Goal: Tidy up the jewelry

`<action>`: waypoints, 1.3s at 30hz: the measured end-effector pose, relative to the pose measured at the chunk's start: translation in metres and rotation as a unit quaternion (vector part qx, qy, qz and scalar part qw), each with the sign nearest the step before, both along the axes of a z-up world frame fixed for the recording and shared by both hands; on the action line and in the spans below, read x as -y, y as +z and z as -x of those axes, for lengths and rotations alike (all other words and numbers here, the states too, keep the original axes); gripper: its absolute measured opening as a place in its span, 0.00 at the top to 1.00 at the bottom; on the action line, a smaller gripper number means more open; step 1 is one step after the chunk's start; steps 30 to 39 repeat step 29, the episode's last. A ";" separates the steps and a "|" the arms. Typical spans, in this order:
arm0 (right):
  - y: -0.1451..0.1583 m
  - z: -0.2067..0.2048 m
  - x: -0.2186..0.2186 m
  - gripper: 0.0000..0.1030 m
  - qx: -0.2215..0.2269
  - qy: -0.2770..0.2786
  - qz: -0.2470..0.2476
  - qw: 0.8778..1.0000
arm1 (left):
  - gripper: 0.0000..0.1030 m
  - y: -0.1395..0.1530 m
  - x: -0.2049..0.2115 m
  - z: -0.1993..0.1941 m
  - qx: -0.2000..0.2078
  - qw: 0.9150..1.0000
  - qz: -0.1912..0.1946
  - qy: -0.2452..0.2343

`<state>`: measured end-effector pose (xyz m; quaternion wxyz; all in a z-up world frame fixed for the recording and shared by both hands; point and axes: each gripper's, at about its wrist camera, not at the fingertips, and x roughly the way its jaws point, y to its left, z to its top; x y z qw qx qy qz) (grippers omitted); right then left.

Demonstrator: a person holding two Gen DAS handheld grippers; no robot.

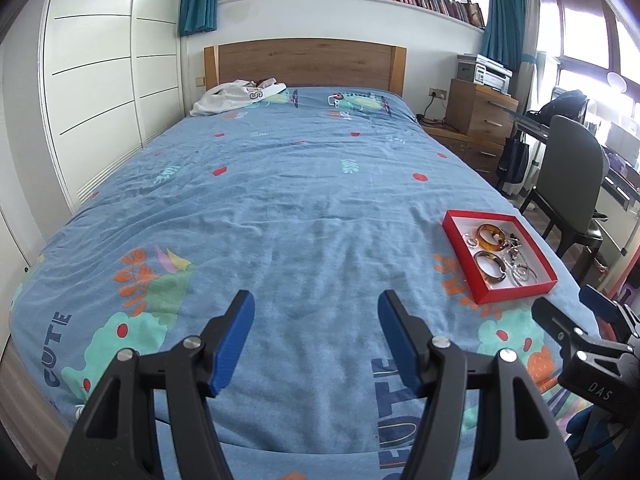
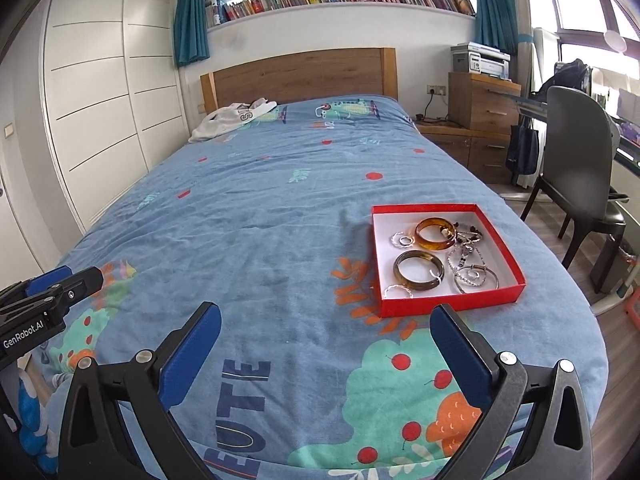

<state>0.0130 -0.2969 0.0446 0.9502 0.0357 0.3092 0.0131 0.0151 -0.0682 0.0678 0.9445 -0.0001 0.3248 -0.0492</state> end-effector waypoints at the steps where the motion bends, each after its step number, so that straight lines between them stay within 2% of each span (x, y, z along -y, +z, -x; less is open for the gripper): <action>1: 0.001 0.002 0.001 0.01 0.001 -0.001 0.001 1.000 | 0.39 0.000 0.000 0.001 0.001 1.000 -0.001 0.000; 9: 0.002 0.010 0.012 0.01 0.004 -0.014 -0.001 1.000 | 0.39 0.002 -0.002 0.014 0.014 1.000 -0.008 -0.006; 25: -0.019 0.007 0.024 0.01 -0.017 -0.031 0.006 0.999 | 0.39 -0.014 -0.004 0.009 -0.002 1.000 -0.013 -0.002; 39: -0.020 0.008 0.024 0.01 -0.017 -0.031 0.007 0.999 | 0.39 -0.016 -0.005 0.008 -0.003 1.000 -0.013 -0.001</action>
